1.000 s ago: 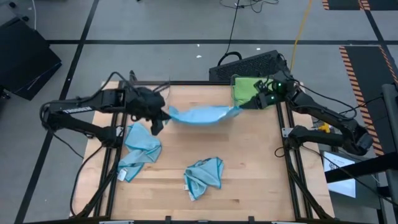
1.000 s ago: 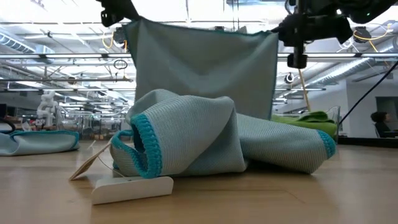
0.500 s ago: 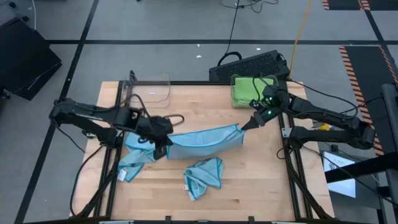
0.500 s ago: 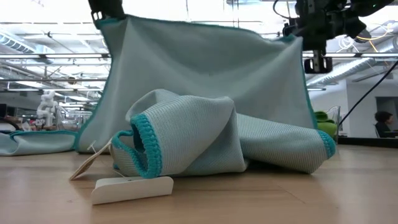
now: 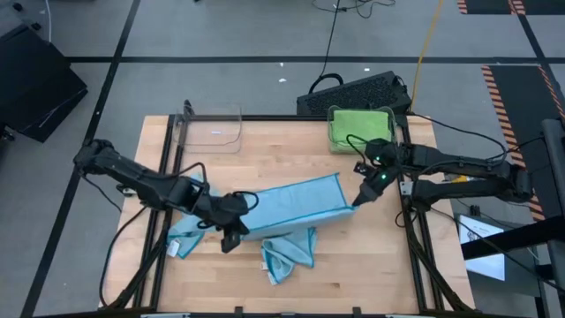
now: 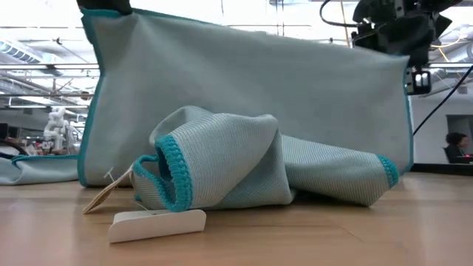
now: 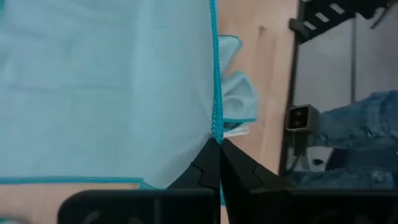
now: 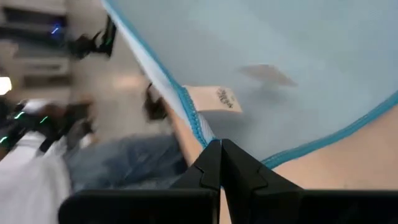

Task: Sort microfiber towel by color & place in baskets
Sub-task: Fold the top blue towel

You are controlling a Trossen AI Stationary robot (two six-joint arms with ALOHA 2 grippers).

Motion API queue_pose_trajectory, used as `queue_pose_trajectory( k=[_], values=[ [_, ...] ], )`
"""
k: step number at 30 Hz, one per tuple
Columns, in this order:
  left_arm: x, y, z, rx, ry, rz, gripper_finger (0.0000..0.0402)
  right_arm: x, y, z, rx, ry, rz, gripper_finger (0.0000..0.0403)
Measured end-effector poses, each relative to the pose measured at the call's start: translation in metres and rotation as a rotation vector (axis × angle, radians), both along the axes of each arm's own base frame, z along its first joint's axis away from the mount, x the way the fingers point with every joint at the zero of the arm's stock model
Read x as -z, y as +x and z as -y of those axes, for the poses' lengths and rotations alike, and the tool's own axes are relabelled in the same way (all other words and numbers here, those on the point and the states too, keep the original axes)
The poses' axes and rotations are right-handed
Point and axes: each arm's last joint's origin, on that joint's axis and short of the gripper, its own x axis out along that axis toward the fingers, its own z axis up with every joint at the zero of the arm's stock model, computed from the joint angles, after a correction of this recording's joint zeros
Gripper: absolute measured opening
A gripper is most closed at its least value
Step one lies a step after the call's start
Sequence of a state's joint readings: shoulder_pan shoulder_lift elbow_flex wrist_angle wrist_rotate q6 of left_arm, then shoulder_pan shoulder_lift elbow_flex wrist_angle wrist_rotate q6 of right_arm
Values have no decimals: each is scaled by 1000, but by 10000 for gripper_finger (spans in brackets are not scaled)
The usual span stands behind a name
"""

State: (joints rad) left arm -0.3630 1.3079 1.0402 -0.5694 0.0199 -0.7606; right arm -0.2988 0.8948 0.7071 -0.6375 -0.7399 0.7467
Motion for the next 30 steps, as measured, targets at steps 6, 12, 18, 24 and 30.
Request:
queue_pose_trajectory(
  k=[6, 12, 18, 24, 30],
  values=[
    [13, -3, -5, -73, 101, -17, 1, 5, 6, 9, 145, -240, -33, 0],
    [30, -4, -18, -143, 155, -53, 2, 13, 12, 15, 168, -406, -88, 0],
    [44, -7, -24, -178, 198, -80, 3, 28, 23, 20, 120, -501, -150, 0],
    [62, -10, -26, -163, 173, -115, 6, 40, 41, 26, 104, -531, -133, 0],
    [65, -10, -34, -213, 224, -116, 4, 52, 50, 30, 98, -529, -163, 0]
  ],
)
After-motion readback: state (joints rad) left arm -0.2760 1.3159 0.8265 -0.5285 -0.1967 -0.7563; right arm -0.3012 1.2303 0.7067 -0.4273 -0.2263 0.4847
